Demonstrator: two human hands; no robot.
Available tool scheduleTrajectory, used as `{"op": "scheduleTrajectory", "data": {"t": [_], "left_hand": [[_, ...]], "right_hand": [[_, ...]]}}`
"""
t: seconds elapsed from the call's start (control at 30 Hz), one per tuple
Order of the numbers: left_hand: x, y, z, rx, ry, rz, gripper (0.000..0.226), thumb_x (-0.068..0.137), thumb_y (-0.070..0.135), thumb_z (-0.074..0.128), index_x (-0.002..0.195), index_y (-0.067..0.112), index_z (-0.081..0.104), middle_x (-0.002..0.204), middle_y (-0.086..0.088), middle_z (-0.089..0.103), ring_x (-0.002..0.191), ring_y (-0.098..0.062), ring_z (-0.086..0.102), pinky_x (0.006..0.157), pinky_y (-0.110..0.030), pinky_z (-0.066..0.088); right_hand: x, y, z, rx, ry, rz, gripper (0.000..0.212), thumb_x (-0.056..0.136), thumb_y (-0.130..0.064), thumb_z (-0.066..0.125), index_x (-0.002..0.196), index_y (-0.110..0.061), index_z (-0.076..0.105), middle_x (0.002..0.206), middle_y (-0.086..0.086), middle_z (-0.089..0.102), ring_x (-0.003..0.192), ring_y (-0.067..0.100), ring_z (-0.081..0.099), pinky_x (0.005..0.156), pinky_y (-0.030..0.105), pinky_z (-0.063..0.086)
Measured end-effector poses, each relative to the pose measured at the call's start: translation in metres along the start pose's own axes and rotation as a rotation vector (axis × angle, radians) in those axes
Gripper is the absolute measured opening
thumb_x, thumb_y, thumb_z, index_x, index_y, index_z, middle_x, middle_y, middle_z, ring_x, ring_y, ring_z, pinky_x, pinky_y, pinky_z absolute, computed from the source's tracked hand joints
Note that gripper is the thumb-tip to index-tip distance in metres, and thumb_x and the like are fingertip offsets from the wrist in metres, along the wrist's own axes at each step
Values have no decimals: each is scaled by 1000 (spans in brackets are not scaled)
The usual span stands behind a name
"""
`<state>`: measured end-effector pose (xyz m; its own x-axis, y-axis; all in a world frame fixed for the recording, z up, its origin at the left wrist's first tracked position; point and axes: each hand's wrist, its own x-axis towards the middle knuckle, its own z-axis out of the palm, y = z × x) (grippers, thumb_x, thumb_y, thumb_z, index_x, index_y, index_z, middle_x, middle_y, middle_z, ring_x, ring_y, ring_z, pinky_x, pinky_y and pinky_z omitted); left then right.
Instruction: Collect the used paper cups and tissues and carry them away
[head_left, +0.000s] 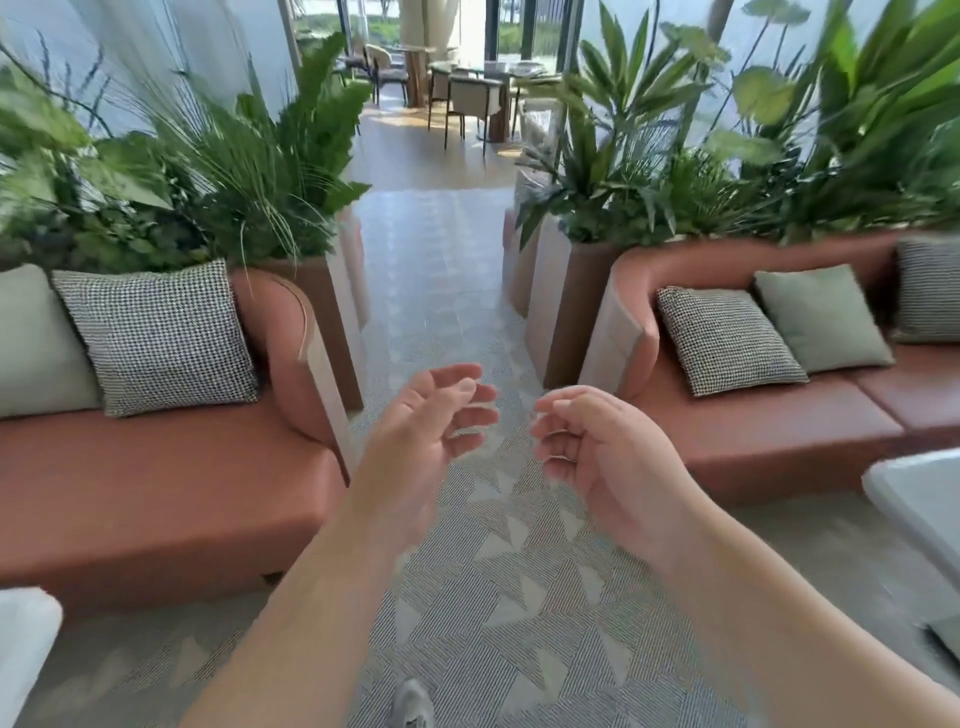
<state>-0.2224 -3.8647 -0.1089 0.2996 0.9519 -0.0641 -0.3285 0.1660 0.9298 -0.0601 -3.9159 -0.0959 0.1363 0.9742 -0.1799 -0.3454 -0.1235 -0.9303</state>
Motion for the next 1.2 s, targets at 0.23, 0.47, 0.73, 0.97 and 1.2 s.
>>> {"op": "scheduleTrajectory", "data": {"t": [0.23,0.47,0.73,0.97,1.2], "left_hand": [[140,54,-70,1,-97,19,30,83,27,62,110,15,67,93,-1,77,83,-13,72,70,-24,53],[241,63,-117,-13,-69,-15,26,83,27,64,107,18,70,95,-3,77,82,-13,73,69,-26,53],[371,62,-138,-5,-17,-41,23,83,26,64,104,19,72,97,-7,77,83,-15,72,68,-23,56],[530,72,-126,69,26,-62,31,81,27,63,109,15,69,95,-4,76,83,-15,70,70,-25,54],[697,100,-83,87,-20,23,26,81,25,63,105,17,68,93,-2,77,80,-13,72,66,-22,56]], "right_hand": [[141,-24,75,-32,4,-46,16,77,-15,54,79,-14,70,73,7,65,59,16,60,55,26,46],[244,-21,98,-26,30,-20,20,88,-7,49,84,-11,69,73,7,66,58,16,60,54,25,47],[385,-28,90,37,4,0,28,88,-6,48,77,-16,73,72,8,66,58,17,60,56,27,46],[549,-61,68,94,-48,19,31,88,-5,48,75,-18,72,72,7,66,59,17,60,57,28,45],[688,-129,20,104,6,-5,26,90,-4,47,79,-13,69,70,6,66,57,16,60,53,25,48]]}}
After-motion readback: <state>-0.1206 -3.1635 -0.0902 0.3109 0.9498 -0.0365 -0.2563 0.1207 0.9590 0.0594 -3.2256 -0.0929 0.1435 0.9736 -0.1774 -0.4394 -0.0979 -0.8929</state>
